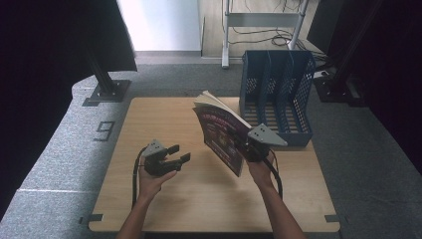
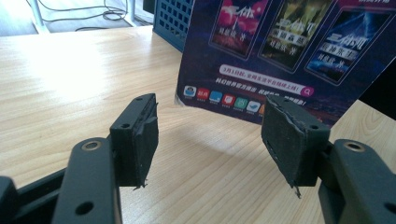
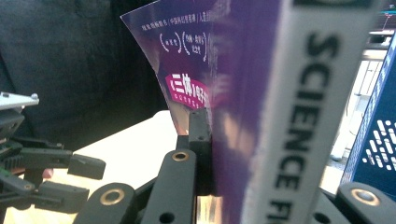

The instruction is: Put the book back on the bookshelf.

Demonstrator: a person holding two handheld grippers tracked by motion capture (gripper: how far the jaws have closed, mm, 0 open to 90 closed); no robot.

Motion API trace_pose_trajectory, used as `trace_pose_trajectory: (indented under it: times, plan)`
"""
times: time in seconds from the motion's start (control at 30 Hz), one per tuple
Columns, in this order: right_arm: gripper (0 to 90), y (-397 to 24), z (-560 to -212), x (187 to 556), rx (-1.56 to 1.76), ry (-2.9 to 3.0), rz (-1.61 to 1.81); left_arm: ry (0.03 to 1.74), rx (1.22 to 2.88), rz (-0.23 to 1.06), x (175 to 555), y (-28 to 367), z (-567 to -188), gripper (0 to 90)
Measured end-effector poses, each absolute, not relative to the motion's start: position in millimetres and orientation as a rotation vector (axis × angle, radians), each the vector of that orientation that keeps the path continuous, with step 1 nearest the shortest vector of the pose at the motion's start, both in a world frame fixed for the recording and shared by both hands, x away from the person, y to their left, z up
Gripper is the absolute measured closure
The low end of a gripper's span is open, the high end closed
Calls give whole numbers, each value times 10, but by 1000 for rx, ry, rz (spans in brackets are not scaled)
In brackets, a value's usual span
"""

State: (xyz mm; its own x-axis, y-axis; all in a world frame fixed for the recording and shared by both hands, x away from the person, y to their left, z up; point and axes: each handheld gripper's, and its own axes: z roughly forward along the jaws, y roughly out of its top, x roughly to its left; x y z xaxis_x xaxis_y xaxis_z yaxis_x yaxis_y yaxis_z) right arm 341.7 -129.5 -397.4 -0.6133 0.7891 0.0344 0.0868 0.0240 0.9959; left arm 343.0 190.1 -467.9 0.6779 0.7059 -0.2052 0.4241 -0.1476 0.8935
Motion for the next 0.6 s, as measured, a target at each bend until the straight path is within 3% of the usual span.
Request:
trace_pose_trajectory:
  times: [0.6]
  plan:
    - [818,-1418,-3839,3436,916,1704,1631,908,1797,305,3422,1883,-4709,368]
